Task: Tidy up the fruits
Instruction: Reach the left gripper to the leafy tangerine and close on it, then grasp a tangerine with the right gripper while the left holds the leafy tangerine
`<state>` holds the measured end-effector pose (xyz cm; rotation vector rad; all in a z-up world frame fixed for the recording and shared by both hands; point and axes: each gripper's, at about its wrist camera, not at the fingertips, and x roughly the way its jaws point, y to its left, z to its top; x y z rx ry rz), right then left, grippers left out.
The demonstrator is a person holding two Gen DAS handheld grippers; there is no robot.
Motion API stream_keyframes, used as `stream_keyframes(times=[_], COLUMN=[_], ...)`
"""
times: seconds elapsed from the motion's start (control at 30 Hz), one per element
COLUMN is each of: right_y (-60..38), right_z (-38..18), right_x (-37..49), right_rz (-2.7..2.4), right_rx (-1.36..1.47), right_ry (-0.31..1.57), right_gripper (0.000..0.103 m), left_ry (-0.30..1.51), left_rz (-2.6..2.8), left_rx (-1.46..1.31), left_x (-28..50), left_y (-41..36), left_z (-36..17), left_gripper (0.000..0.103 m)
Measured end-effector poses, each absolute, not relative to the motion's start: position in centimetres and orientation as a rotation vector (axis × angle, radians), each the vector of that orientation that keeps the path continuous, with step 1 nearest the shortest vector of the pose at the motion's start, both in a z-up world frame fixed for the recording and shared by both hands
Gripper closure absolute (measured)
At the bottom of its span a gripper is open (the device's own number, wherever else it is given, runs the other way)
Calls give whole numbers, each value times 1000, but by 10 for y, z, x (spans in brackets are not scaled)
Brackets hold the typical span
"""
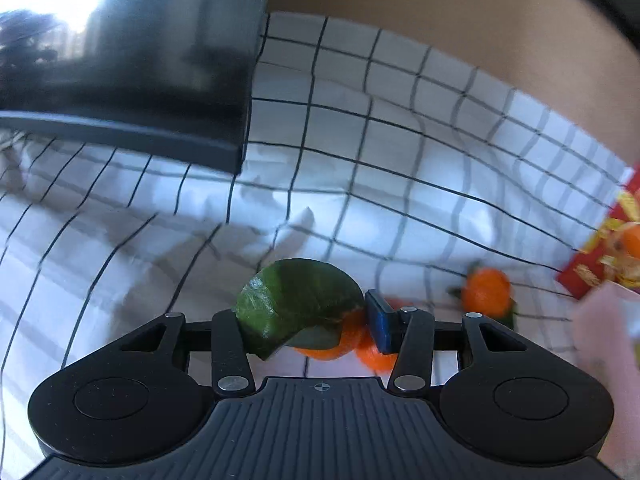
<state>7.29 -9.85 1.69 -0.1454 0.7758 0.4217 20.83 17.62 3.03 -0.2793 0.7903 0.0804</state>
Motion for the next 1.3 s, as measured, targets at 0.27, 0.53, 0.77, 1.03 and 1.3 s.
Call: stream_keyframes(times=[0.27,0.53,0.77,1.03,1.3], right_y=[-83,-60,-37,-10,-19], right_z=[18,38,25,-2,15], right_x=[83,118,209,250,232], right_rz=[446,462,434,359,464], right_rx=[-176,-227,-144,-212,-188], right_ry=[745,657,807,903,866], right_gripper=[54,51,51,54,70], left_ry=[853,875,934,958,1007], left_rz=[-5,-37,-141,-181,-186], left_rx=[-387,-444,-408,-380,-386], left_x=[123,71,48,37,38], left_y=[163,162,137,118,110], left_z=[41,51,49,51,45], left_gripper=[52,52,52,52,52])
